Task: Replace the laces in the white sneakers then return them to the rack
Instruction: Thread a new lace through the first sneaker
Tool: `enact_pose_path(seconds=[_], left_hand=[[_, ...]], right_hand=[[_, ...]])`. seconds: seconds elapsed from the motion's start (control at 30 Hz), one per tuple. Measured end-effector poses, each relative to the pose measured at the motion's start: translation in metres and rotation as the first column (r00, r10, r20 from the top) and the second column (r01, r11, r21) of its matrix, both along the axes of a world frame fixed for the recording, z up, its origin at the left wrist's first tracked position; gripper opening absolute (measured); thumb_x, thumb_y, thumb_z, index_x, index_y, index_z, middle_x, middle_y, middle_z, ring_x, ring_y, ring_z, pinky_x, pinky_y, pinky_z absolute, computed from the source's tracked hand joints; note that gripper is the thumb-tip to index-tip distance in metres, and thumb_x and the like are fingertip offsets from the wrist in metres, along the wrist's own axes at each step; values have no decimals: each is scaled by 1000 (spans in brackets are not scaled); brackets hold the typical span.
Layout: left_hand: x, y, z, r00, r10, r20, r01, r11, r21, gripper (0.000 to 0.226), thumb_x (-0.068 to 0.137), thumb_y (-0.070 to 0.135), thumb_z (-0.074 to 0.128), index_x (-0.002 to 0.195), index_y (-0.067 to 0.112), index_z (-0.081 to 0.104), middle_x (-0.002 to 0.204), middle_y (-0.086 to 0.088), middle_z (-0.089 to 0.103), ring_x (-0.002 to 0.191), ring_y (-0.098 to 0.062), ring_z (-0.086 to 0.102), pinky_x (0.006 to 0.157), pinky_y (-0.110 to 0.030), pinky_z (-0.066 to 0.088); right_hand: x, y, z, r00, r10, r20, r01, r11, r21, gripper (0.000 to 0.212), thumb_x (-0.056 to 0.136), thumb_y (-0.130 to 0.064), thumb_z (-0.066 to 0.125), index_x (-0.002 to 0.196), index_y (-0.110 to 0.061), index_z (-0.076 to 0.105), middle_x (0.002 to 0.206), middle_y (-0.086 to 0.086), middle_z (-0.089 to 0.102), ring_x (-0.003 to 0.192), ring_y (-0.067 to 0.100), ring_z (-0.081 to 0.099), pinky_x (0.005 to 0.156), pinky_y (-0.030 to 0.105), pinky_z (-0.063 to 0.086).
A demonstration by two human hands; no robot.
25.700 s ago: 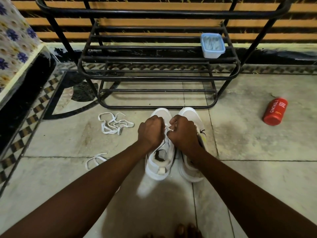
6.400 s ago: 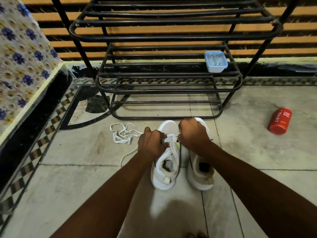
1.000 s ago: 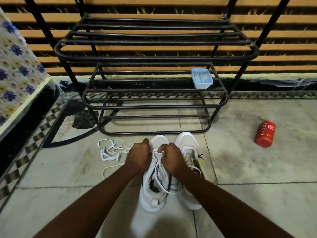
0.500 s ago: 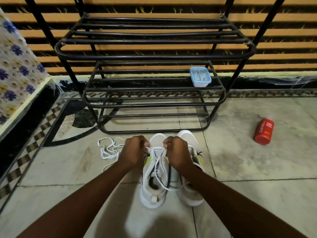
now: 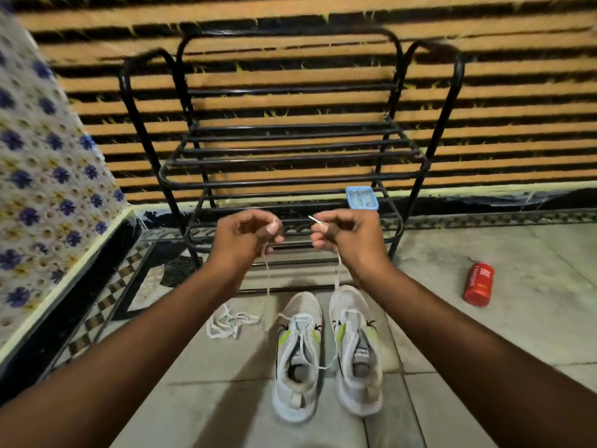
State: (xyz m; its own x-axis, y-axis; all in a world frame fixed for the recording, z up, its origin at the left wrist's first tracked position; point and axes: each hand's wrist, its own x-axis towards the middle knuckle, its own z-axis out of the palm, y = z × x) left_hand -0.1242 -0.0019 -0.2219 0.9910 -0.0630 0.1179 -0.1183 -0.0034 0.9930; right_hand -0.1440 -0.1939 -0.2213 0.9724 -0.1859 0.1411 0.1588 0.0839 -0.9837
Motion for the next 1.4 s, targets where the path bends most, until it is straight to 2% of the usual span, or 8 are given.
enact_pose_path(seconds=[0.1, 0.27, 0.4, 0.53, 0.73, 1.07, 1.2, 1.4], left_hand=[[-2, 1, 40, 998, 54, 30, -54, 998, -18, 15, 94, 7, 72, 89, 19, 79, 91, -7, 78, 85, -24, 75, 73, -35, 61], [-13, -5, 104, 993, 75, 88, -71, 996, -44, 8, 93, 14, 73, 94, 21, 76, 99, -3, 76, 98, -23, 73, 68, -30, 57], [-27, -10, 143, 989, 27, 145, -18, 998, -64, 9, 94, 18, 73, 89, 25, 76, 96, 6, 76, 99, -20, 69, 69, -33, 56], [-35, -12, 168, 983, 47, 180, -37, 998, -59, 11, 92, 18, 75, 88, 29, 76, 107, 7, 77, 110, -16, 67, 83, -43, 53], [-40, -13, 175, 983, 58, 176, -46, 997, -68, 14, 92, 16, 73, 88, 29, 77, 108, 7, 76, 112, -18, 66, 88, -46, 53], [-40, -15, 174, 990, 52, 132, -44, 997, -68, 8, 91, 20, 75, 96, 25, 79, 105, 8, 78, 109, -14, 69, 93, -48, 54], [-40, -17, 174, 990, 52, 134, -42, 996, -73, 9, 91, 19, 75, 100, 22, 78, 105, 8, 78, 108, -15, 69, 85, -42, 53], [-40, -18, 176, 992, 61, 111, -52, 995, -82, 11, 90, 19, 75, 101, 21, 78, 105, 8, 78, 109, -14, 69, 91, -45, 53]], right_hand=[[-4, 4, 42, 997, 1, 77, 4, 998, -67, 23, 95, 6, 61, 87, -11, 73, 73, 8, 75, 63, 16, 71, 58, 24, 58], [-15, 13, 108, 974, -41, 224, 49, 998, -34, 9, 96, 0, 61, 94, -3, 69, 84, 14, 77, 77, 18, 76, 70, 26, 61], [-27, 16, 143, 954, -44, 295, 65, 996, -59, 6, 98, -10, 62, 97, -6, 67, 85, 2, 78, 81, 11, 74, 69, 15, 55], [-32, 22, 159, 937, -105, 332, 155, 979, -129, 5, 92, -12, 69, 91, -16, 72, 89, -4, 73, 85, 3, 67, 74, 19, 52], [-37, 29, 162, 937, -90, 338, 153, 975, -164, 9, 90, -12, 72, 87, -21, 72, 83, -4, 68, 74, -1, 61, 68, 17, 49], [-35, 28, 164, 916, -105, 388, 175, 973, -149, 9, 89, -10, 73, 89, -19, 74, 88, -4, 73, 85, 6, 69, 72, 18, 57], [-34, 29, 164, 898, -125, 422, 180, 979, -93, 13, 84, -4, 76, 91, -14, 72, 86, -1, 74, 83, 7, 71, 71, 17, 57], [-34, 29, 162, 878, -161, 450, 179, 984, 3, 23, 81, -3, 79, 97, -15, 67, 87, -2, 75, 84, 5, 73, 73, 17, 57]])
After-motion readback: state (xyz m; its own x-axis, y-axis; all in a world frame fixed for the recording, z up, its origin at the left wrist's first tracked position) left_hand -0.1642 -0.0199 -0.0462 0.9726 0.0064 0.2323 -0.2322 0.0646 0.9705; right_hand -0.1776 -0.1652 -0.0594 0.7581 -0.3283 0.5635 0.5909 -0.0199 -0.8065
